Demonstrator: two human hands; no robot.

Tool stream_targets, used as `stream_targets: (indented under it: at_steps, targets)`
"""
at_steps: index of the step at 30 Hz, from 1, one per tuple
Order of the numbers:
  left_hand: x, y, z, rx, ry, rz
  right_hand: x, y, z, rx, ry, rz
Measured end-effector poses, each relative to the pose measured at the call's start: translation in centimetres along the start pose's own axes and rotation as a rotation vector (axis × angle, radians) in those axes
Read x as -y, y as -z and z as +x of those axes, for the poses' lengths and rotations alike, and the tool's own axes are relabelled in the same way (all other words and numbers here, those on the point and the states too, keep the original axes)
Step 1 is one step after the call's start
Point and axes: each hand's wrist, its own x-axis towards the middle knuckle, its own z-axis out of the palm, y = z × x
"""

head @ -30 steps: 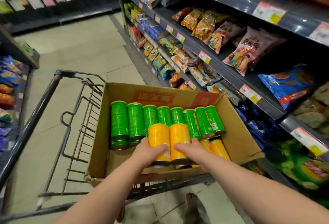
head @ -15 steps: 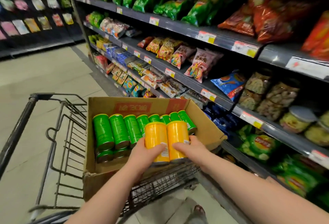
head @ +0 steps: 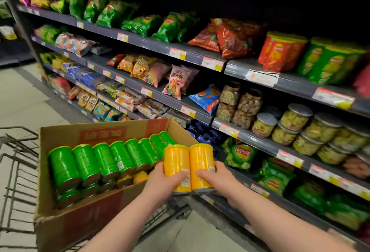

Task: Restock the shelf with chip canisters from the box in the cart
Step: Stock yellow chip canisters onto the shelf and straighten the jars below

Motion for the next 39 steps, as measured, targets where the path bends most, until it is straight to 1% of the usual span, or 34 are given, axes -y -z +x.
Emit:
stream_targets:
  at_steps: [8, 12, 17, 24, 30, 34, 39]
  targets:
    - [-3.2, -11.3, -4.4, 0.220, -0.042, 0.080, -7.2, 10.4, -5.9, -0.194, -0.055, 0.119]
    - [-4.6, -17.2, -7.9, 0.332, -0.074, 0.069, -10.9, 15.8, -9.9, -0.267, -0.075, 0.162]
    - [-6.0, -24.1, -12.6, 0.418, -0.102, 0.118, -15.2, 21.9, -15.0, -0.328, -0.088, 0.207]
    - [-8.2, -32.6, -18.7, 0.539, -0.177, 0.128, -20.5, 29.1, -21.1, -0.427, -0.103, 0.251]
    - [-9.7, -36.9, -21.5, 0.599, -0.181, 0.124, -23.4, 32.9, -23.7, -0.472, -0.097, 0.317]
    - [-11.0, -38.7, -21.4, 0.598, -0.213, 0.147, -24.1, 34.6, -24.0, -0.495, -0.096, 0.344]
    - [-13.4, -42.0, -20.2, 0.651, -0.259, 0.152, -24.1, 38.1, -23.9, -0.575, -0.076, 0.376]
